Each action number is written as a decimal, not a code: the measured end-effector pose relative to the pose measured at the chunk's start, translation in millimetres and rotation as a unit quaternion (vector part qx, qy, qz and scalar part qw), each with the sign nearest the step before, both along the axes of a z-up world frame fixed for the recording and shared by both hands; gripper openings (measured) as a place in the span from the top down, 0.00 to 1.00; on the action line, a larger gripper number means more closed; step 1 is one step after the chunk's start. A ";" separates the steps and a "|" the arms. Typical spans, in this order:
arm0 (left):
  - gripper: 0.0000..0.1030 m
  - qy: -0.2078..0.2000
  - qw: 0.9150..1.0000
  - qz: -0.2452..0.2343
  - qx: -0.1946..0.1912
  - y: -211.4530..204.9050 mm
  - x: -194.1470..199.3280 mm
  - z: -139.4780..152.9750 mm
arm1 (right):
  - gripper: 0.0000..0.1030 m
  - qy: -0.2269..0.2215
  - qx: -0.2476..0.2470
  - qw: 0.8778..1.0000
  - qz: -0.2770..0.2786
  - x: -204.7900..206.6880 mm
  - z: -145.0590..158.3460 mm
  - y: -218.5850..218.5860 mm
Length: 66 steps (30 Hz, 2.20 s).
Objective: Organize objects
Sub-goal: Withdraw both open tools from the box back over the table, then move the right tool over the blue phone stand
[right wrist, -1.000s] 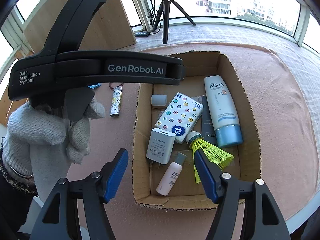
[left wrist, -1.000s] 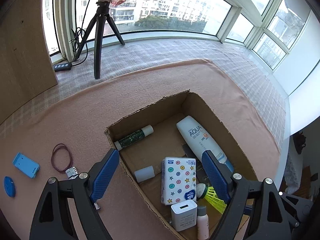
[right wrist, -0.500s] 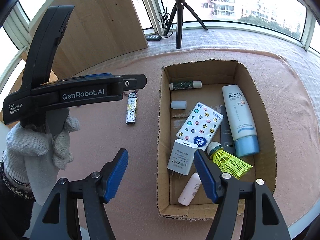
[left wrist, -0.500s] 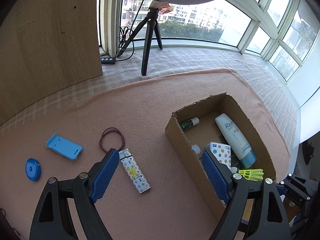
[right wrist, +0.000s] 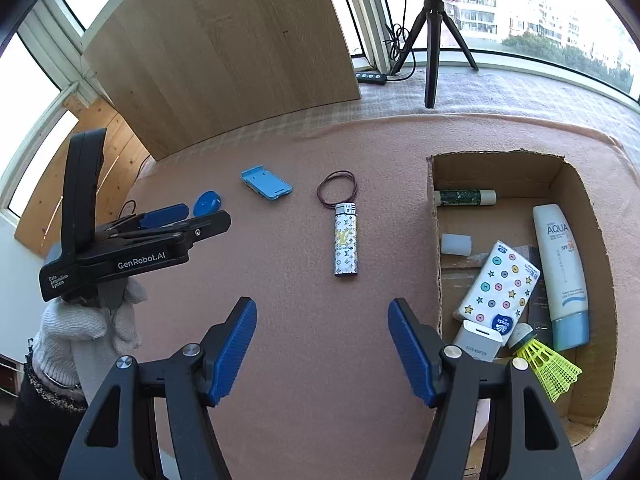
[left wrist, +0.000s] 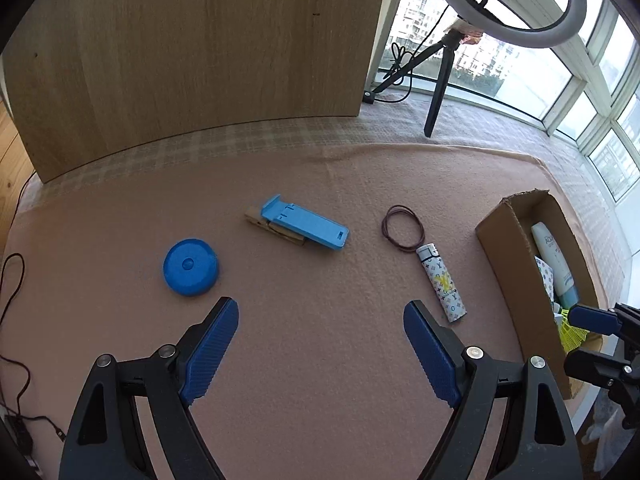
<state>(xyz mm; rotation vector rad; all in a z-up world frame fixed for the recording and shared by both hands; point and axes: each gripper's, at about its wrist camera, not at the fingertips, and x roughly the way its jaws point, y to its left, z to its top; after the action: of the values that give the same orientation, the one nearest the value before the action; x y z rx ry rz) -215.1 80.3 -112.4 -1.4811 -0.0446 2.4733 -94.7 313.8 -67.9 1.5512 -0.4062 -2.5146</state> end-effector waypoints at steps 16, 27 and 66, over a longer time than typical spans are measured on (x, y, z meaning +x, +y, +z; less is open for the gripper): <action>0.15 0.013 0.996 0.093 -0.001 -127.8 90.4 6.1 | 0.55 -0.064 -0.046 0.997 0.006 -153.7 -43.2 -67.8; 0.15 0.002 0.990 0.142 0.010 -184.7 136.3 0.4 | 0.82 -0.107 -0.001 0.994 -0.020 -239.0 -86.6 -107.2; 0.16 -0.009 0.996 0.085 0.031 -129.5 86.3 -16.7 | 0.67 -0.129 -0.004 0.989 0.069 -114.3 -86.6 -108.1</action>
<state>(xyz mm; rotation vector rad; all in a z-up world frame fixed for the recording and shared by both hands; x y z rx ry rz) -128.8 -49.2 -129.1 -1.5326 -0.2593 2.5643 -209.0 205.6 -154.5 1.8400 -0.3286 -2.2151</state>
